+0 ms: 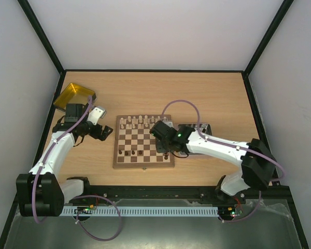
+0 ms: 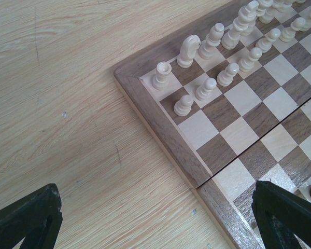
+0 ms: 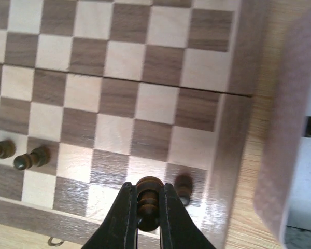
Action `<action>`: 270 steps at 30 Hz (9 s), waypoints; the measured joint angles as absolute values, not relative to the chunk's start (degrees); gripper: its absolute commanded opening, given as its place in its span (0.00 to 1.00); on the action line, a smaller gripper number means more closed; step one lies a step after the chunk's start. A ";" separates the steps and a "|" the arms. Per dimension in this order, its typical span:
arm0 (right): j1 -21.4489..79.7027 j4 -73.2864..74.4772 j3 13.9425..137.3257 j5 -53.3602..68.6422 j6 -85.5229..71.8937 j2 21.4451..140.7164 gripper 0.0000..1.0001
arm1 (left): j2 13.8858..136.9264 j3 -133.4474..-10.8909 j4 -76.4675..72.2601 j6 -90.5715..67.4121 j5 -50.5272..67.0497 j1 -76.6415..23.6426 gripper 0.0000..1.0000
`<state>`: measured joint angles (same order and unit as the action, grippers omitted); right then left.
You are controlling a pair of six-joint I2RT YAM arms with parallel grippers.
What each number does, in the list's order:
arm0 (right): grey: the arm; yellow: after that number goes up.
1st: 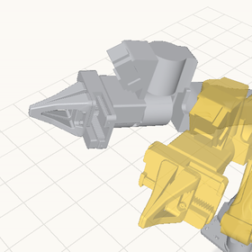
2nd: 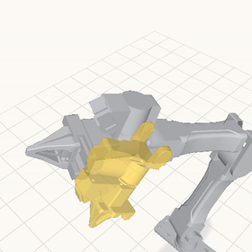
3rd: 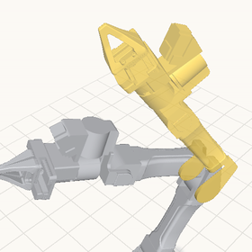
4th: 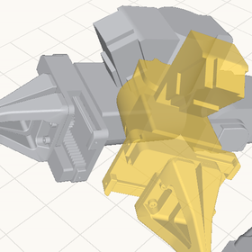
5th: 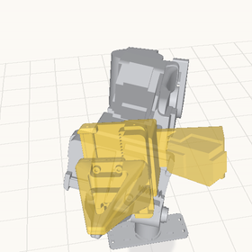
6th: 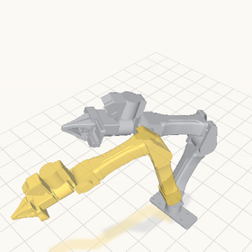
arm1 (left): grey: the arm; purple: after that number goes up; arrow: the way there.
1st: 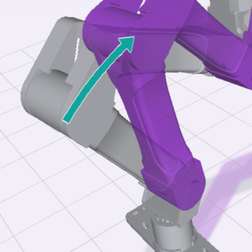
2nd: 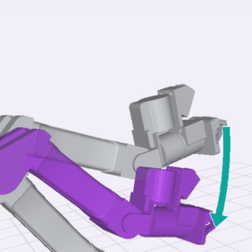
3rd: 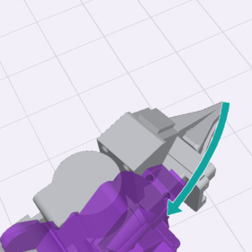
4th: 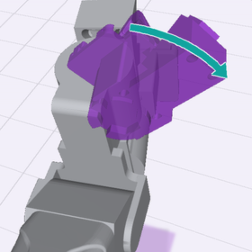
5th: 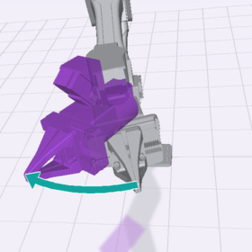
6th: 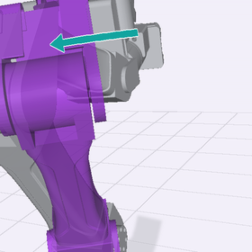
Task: Set up the chess pieces on the board
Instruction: Place the chess piece on the chessboard, then pick up the chess piece from the storage box, then place the chess piece on the chessboard.
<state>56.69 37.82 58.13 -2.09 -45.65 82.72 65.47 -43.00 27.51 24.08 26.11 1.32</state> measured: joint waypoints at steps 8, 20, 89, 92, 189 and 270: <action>60.34 38.06 64.23 0.58 -43.64 90.98 0.02 | 65.47 -43.00 27.51 23.97 26.11 1.32 1.00; 60.40 43.64 76.14 4.32 -37.67 100.55 0.02 | 65.47 -43.00 27.49 23.97 26.13 1.32 1.00; 60.80 39.88 74.04 7.81 -37.06 105.47 0.21 | 65.32 -42.61 27.38 23.97 26.17 1.32 1.00; 60.80 39.79 74.04 7.90 -37.21 105.47 0.21 | 65.32 -42.61 27.40 23.99 26.17 1.32 1.00; 21.02 35.29 46.89 7.97 -40.12 82.46 0.22 | 65.34 -42.35 27.33 23.97 26.57 0.60 1.00; 56.60 43.03 66.72 -0.08 -45.91 89.58 0.03 | 66.11 -42.35 27.35 23.97 25.91 -0.47 1.00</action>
<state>56.60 43.03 66.72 -0.08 -45.91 89.58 66.11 -42.35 27.35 23.97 25.91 -0.47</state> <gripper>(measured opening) 0.050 0.996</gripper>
